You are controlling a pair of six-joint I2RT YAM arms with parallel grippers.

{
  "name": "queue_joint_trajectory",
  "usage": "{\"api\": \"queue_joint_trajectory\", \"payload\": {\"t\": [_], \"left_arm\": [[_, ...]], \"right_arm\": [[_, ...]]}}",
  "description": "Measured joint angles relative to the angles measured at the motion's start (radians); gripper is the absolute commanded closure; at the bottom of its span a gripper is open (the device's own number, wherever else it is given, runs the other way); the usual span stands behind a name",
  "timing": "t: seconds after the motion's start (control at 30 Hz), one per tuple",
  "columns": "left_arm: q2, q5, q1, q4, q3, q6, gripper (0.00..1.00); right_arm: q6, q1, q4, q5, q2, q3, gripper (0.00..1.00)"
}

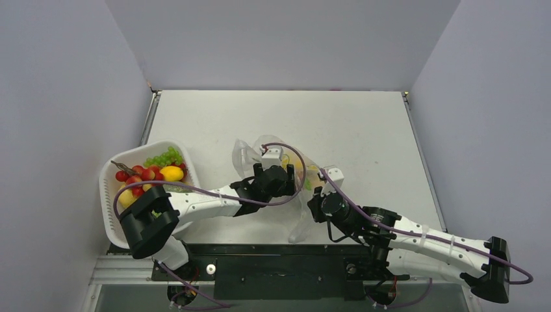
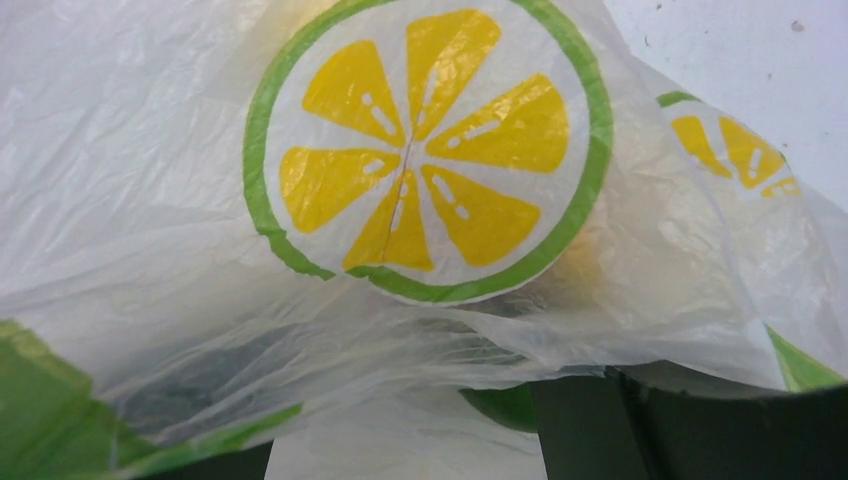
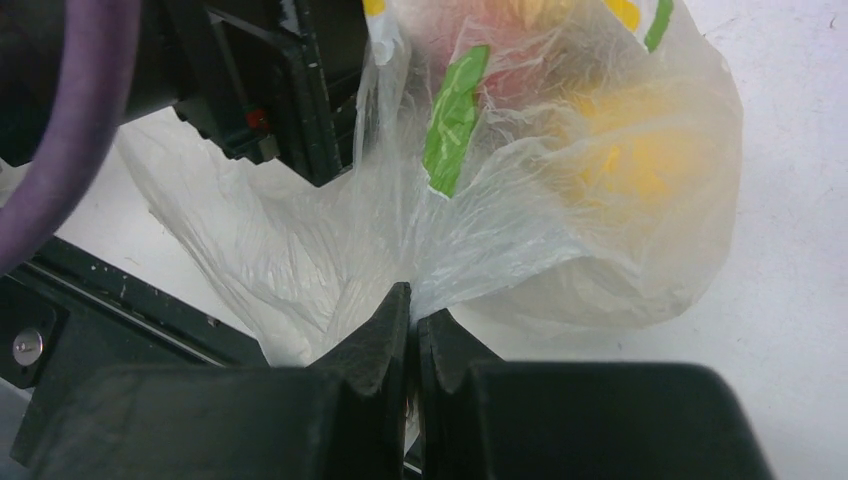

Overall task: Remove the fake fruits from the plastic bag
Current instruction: Adjust the plastic bag at the center of the board.

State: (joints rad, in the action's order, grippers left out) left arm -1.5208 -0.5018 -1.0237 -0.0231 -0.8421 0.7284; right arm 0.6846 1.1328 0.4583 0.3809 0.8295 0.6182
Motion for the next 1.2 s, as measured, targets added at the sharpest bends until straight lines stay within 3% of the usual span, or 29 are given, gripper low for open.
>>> {"api": "queue_joint_trajectory", "payload": {"t": [0.2,0.37,0.6,0.8,1.0,1.2], "left_arm": [[-0.022,0.009,0.003,-0.005,-0.039,0.014,0.28],[0.088,0.050,0.012,-0.016,0.034,0.024,0.28],[0.286,0.145,0.112,-0.015,0.143,0.028,0.31],[0.335,0.210,0.127,-0.034,0.278,0.055,0.33],[0.340,0.252,0.126,-0.034,0.296,0.065,0.36],[0.364,0.279,0.095,-0.033,0.296,0.076,0.36]], "right_arm": [[-0.022,-0.001,0.004,0.006,-0.007,0.001,1.00],[-0.070,-0.013,-0.002,0.004,0.020,0.031,1.00],[-0.232,-0.106,-0.092,-0.056,0.277,0.246,1.00],[-0.341,-0.096,-0.158,-0.177,0.437,0.430,1.00],[-0.365,-0.045,-0.170,-0.210,0.394,0.375,1.00],[-0.303,-0.045,-0.126,-0.196,0.166,0.173,1.00]]}}
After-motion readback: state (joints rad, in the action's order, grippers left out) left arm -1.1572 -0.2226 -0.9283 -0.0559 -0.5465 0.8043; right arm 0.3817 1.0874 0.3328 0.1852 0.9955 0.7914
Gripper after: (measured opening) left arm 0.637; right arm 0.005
